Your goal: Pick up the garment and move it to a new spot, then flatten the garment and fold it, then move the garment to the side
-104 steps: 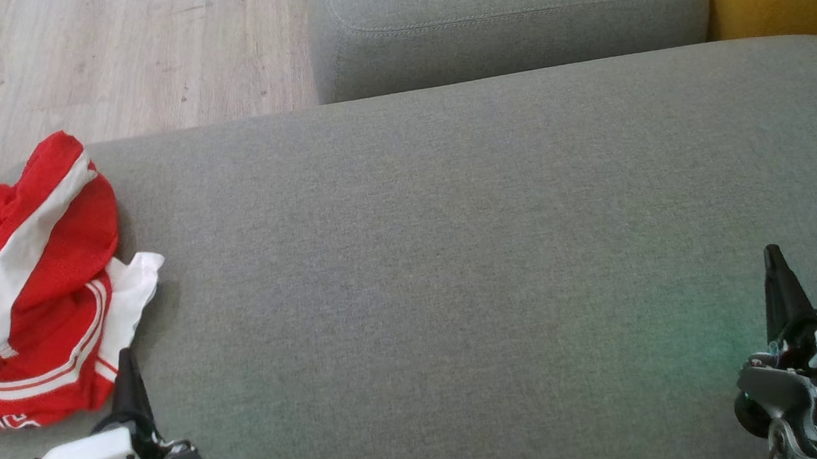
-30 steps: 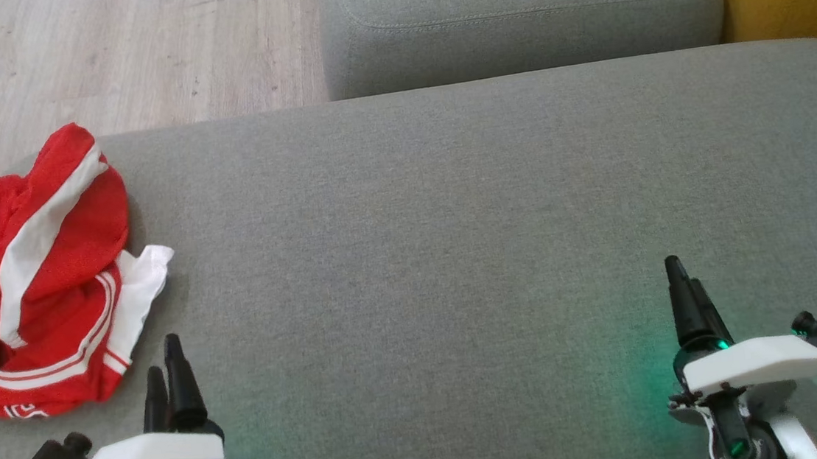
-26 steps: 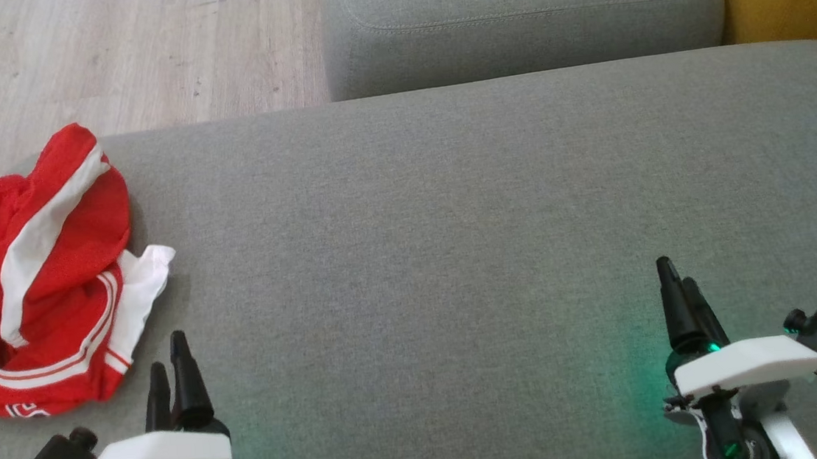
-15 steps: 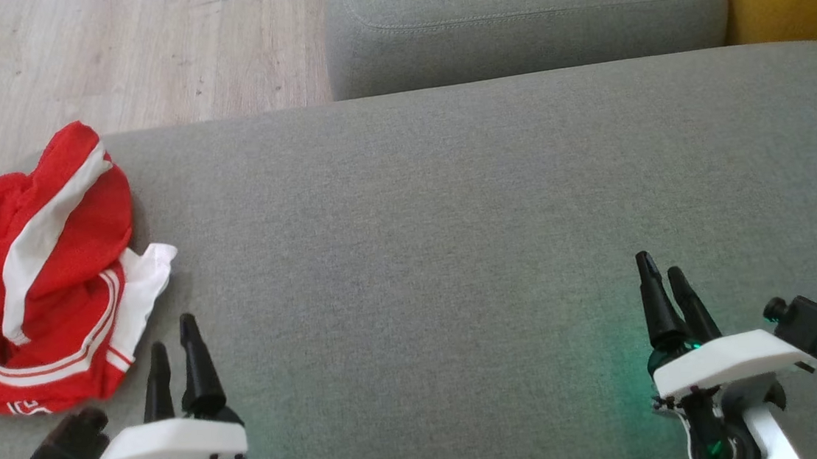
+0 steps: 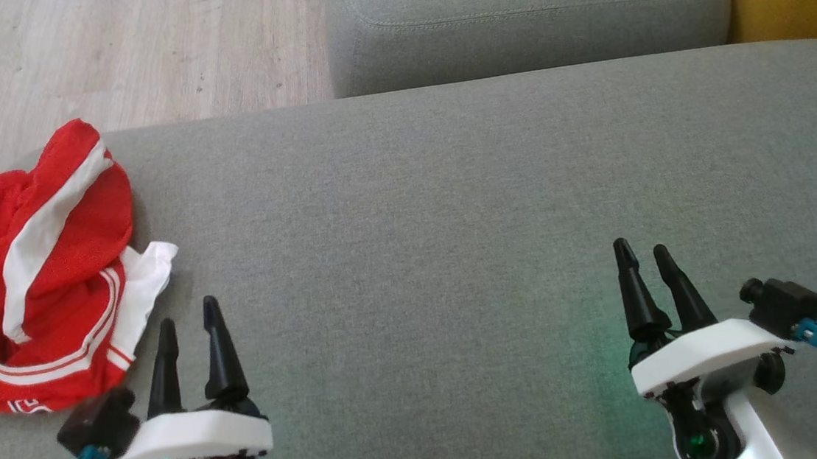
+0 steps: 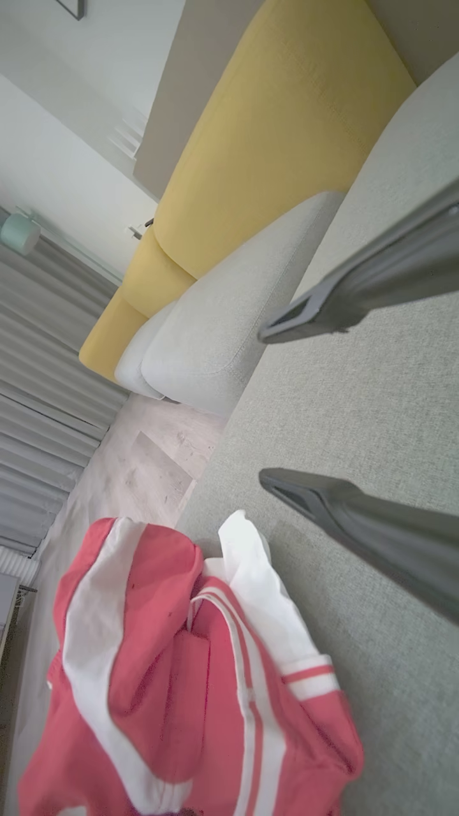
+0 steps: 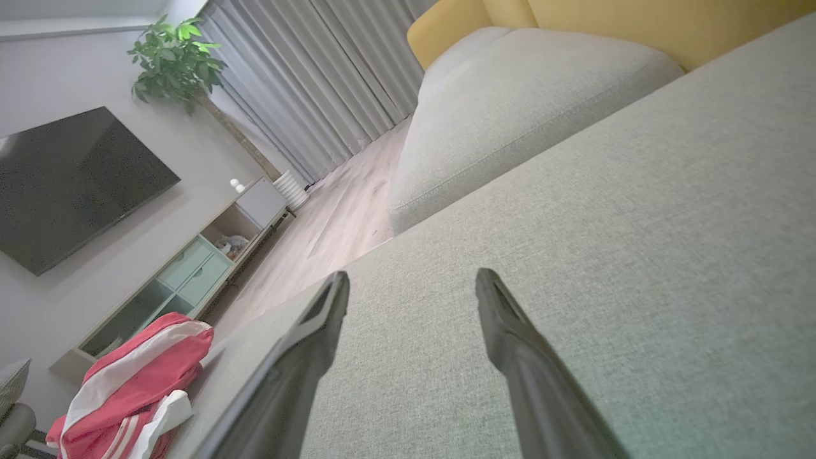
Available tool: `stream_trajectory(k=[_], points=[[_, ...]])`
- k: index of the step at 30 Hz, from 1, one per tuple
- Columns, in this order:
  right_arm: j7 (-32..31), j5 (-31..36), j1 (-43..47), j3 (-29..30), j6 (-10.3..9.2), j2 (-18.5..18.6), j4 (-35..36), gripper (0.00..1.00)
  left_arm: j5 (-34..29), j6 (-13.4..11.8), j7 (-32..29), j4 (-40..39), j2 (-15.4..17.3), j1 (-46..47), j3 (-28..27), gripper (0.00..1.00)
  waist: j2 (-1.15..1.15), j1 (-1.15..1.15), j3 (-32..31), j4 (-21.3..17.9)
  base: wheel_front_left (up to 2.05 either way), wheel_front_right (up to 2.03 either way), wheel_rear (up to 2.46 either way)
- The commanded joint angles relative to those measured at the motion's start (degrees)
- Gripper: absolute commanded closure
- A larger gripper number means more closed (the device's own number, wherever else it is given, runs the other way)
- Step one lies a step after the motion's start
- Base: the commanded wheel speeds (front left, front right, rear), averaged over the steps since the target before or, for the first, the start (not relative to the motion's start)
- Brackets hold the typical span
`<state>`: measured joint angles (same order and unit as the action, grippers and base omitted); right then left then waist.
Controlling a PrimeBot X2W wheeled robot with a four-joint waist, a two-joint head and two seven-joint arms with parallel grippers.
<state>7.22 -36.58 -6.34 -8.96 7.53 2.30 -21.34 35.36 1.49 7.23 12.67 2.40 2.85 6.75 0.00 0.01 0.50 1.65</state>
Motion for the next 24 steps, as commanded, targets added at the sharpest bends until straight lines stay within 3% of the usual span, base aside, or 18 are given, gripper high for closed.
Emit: stream_trajectory(k=[1, 24], points=[[0.9, 2.3, -3.0, -1.5, -0.03, 0.4, 1.6, 0.00, -2.5, -0.5, 0.9, -1.8, 0.4, 3.4, -0.6, 0.00, 0.00, 0.00, 0.0, 0.0, 0.00, 0.00, 0.00], [4.7, 16.8, -4.6, -2.0, -0.04, 0.5, 0.0, 0.00, -19.0, -2.5, 4.6, 3.6, 0.4, 5.8, 1.0, 0.00, 0.00, 0.00, -0.2, 0.6, 0.00, 0.00, 0.00]])
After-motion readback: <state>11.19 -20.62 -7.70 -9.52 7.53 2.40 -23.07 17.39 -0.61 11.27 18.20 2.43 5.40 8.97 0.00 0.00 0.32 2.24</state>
